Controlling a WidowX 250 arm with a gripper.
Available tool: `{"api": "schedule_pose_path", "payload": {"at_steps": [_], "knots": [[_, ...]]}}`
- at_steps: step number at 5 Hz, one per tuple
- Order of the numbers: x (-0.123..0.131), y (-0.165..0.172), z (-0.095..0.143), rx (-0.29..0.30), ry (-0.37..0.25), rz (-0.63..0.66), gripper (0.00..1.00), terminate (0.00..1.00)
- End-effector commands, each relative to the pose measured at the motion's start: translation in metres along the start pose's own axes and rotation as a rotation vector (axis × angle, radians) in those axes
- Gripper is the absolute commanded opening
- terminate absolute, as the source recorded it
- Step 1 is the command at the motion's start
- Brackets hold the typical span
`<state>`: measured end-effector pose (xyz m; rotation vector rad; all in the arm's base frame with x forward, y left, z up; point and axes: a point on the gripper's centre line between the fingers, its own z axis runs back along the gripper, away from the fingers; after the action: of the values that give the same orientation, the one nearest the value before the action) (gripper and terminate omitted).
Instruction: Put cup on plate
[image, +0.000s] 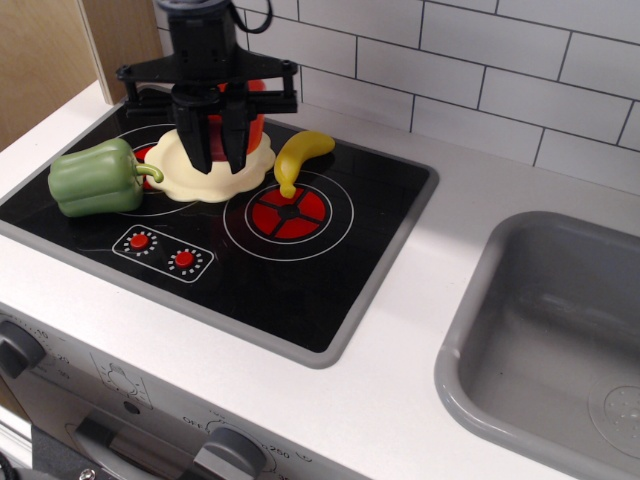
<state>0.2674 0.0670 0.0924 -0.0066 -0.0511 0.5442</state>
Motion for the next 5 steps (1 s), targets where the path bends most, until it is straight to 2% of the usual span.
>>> {"api": "schedule_pose_path", "payload": {"at_steps": [1, 2, 5], "knots": [[0.017, -0.011, 0.006, -0.012, -0.077, 0.059, 0.00, 0.00], [0.019, -0.009, -0.005, 0.045, -0.071, 0.113, 0.00, 0.00], [0.022, -0.009, -0.011, 0.049, -0.103, 0.132, 0.00, 0.00]]}}
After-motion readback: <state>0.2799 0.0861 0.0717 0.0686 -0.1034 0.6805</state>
